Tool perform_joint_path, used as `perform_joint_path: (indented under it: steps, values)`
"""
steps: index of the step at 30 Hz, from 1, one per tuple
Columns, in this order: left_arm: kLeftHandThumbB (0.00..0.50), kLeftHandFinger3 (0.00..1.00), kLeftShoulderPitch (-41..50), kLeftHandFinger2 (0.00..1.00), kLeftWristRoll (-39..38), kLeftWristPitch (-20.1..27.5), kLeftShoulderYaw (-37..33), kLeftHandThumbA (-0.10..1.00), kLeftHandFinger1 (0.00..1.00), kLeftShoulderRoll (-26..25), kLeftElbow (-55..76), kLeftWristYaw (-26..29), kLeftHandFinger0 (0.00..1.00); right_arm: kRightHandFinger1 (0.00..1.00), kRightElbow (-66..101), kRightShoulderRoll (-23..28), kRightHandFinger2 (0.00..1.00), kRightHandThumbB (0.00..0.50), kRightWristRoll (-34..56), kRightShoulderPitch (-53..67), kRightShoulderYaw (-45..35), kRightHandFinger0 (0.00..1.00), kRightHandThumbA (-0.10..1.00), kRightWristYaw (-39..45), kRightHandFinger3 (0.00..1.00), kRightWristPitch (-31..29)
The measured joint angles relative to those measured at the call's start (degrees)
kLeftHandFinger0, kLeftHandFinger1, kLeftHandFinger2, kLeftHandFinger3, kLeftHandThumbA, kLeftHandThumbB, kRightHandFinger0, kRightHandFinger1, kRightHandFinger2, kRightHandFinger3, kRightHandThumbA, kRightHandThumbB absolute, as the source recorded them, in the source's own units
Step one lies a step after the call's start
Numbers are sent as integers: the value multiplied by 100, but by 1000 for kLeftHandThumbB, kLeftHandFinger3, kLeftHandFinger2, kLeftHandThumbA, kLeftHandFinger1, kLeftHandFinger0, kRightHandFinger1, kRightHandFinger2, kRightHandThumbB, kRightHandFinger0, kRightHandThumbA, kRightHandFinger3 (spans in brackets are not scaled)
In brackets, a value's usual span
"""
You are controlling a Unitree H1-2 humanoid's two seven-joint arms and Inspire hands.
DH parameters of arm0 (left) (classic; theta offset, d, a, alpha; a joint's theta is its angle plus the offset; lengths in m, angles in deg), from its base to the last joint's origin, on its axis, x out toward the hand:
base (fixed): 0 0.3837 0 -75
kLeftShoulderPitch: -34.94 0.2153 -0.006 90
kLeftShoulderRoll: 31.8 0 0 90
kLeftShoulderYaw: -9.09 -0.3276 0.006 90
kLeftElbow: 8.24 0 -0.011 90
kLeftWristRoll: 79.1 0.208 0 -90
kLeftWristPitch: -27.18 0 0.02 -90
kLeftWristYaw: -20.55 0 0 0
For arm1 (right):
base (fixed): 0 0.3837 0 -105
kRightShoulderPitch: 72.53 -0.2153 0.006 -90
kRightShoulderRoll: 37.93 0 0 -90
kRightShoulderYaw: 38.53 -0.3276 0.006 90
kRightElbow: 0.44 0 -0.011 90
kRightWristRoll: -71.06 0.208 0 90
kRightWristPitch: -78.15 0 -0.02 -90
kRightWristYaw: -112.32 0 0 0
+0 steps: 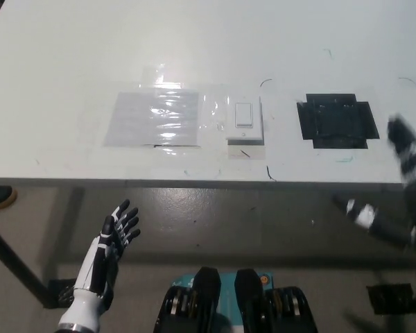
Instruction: A white switch is kept at the centre of the table close to the robot and the robot uses its right hand to press it to turn it on
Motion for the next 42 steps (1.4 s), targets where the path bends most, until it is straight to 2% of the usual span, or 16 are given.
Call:
perform_joint_path:
  steps: [2, 3, 6, 7, 9, 12, 18, 21, 27, 34, 42]
  values:
    - [56, 1000, 0, 1000, 1, 0, -3, 1000, 1000, 0, 0, 0, 1000, 1000, 12, 297, 1000, 276, -74, -485, 128, 1000, 1000, 139, 1000, 268]
    - [70, 1000, 0, 1000, 1, 0, -6, 1000, 1000, 1, 0, 0, 1000, 1000, -8, 436, 1000, 249, -119, -777, 237, 1000, 1000, 233, 1000, 416]
    - [75, 1000, 0, 1000, 1, 0, -11, 1000, 1000, 2, 0, -1, 1000, 1000, -203, 712, 1000, 265, -280, -1518, 596, 1000, 1000, 479, 1000, 721]
    - [72, 1000, 0, 1000, 1, 0, -12, 1000, 1000, 2, 0, -2, 1000, 1000, -318, 779, 1000, 294, -331, -1741, 730, 1000, 1000, 560, 1000, 807]
    - [78, 1000, 1, 1000, 1, 0, -12, 1000, 1000, 1, 1, -3, 1000, 1000, -651, 920, 1000, 298, -466, -2248, 1075, 1000, 1000, 770, 1000, 1021]
    - [72, 1000, -1, 1000, 2, 0, -22, 1000, 1000, 1, 1, -4, 1000, 1000, -1116, 1061, 1000, 276, -636, -2854, 1525, 1000, 1000, 1080, 1000, 1282]
    - [73, 1000, -8, 1000, 6, 7, -48, 1000, 1000, -1, 7, -9, 1000, 1000, -2262, 1139, 1000, 284, -1002, -3844, 2523, 1000, 1000, 1815, 1000, 1792]
    - [58, 1000, -24, 1000, 7, 6, -72, 1000, 1000, -2, 28, -20, 1000, 1000, -2633, 1130, 1000, 291, -1197, -4068, 2897, 1000, 1000, 2098, 1000, 1989]
    - [86, 1000, -49, 1000, 51, 7, -86, 1000, 1000, -33, 29, -28, 1000, 1000, -3150, 1073, 1000, 303, -1492, -4118, 3321, 1000, 1000, 2434, 1000, 2147]
    - [82, 1000, -79, 1000, 63, 5, -91, 1000, 1000, -68, 29, -40, 1000, 1000, -3434, 1027, 1000, 321, -1885, -4207, 3697, 1000, 1000, 2733, 1000, 2242]
    - [79, 1000, -78, 1000, 67, 5, -95, 1000, 1000, -72, 29, -43, 1000, 1000, -3662, 854, 1000, 312, -2314, -4276, 4029, 1000, 1000, 2928, 1000, 2274]
